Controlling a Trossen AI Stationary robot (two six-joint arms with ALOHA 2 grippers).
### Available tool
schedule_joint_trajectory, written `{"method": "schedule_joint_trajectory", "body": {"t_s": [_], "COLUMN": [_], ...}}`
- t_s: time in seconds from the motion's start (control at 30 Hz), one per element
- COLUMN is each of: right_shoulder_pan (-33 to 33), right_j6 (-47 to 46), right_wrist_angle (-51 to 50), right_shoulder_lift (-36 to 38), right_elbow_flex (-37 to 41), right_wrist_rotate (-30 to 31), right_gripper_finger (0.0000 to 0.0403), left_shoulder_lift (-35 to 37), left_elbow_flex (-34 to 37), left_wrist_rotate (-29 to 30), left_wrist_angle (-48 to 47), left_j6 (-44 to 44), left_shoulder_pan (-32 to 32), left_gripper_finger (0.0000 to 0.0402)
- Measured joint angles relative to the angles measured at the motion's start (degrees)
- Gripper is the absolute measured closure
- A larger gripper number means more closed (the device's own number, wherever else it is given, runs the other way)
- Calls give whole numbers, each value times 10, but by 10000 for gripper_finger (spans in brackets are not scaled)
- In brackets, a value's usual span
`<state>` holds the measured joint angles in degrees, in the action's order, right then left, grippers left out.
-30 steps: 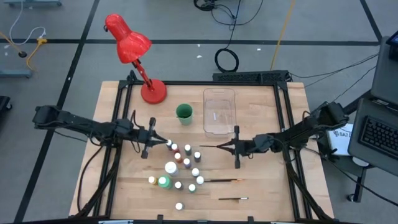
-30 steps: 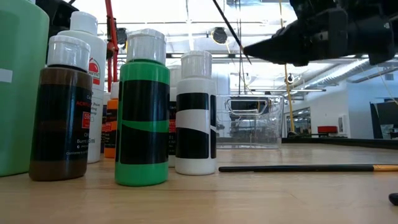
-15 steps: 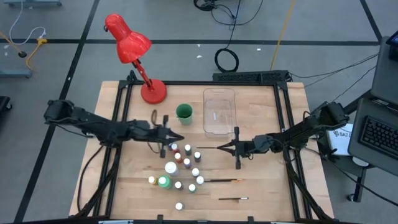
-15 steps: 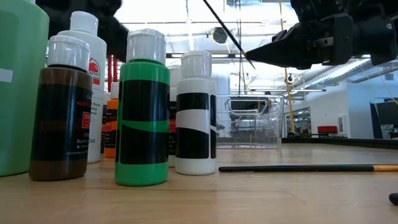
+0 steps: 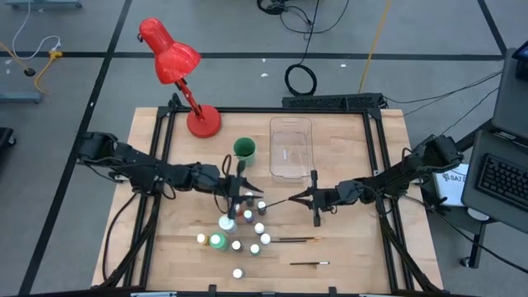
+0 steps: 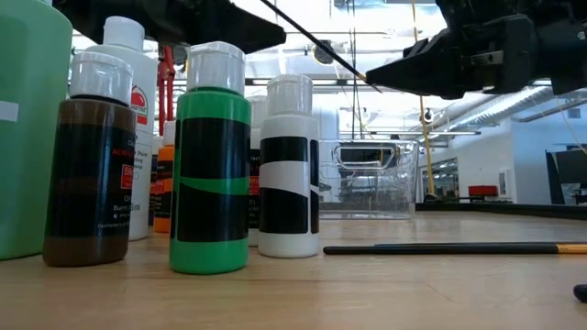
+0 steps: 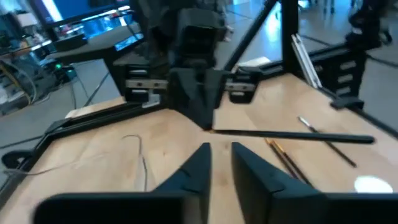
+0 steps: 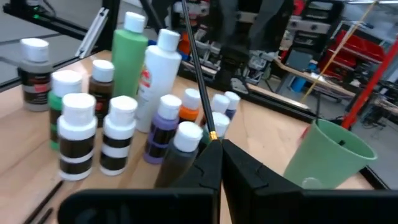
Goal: Pick & Place Paint Supplies
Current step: Put the orange paint brush into the green cup
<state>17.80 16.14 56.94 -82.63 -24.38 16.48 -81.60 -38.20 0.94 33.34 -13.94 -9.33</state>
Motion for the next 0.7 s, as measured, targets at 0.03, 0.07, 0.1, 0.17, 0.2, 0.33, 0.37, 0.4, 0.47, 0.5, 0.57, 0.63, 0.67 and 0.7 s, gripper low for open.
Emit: {"method": "schedule_joint_trajectory", "body": {"t_s": [0.03,0.07,0.1,0.17,0.2,0.33,0.37,0.4,0.47,0.5,0.57,0.63,0.67,0.7], "right_shoulder_pan": [0,1,2,4,7,22,26,29,34,34,32,26,23,20], "right_j6": [0,0,0,4,5,31,36,40,43,47,50,49,45,43], "right_wrist_angle": [3,5,5,7,14,62,82,109,175,209,270,307,317,323], "right_shoulder_lift": [0,0,0,0,0,0,0,0,0,0,0,0,0,0], "right_elbow_flex": [0,0,0,0,0,5,11,20,45,59,88,109,115,117], "right_wrist_rotate": [4,12,15,14,14,13,9,-3,-19,-22,-38,-62,-73,-88], "right_gripper_finger": [403,403,403,403,403,403,403,403,403,403,403,403,403,403], "left_shoulder_lift": [0,0,1,1,1,3,2,2,2,2,2,2,2,-3], "left_elbow_flex": [0,0,0,0,0,0,0,0,0,0,1,1,1,0], "left_wrist_rotate": [6,16,32,63,71,69,67,66,60,50,21,-5,-12,-14], "left_wrist_angle": [-1,-3,-9,-22,-27,-50,-51,-50,-32,-20,14,66,95,128], "left_j6": [-8,-16,-22,-25,-25,-48,-52,-54,-62,-71,-96,-123,-132,-134], "left_shoulder_pan": [-1,-2,-2,-2,-2,-6,-9,-11,-18,-21,-31,-41,-45,-46], "left_gripper_finger": [302,284,265,225,205,136,123,112,95,89,82,81,82,84]}}
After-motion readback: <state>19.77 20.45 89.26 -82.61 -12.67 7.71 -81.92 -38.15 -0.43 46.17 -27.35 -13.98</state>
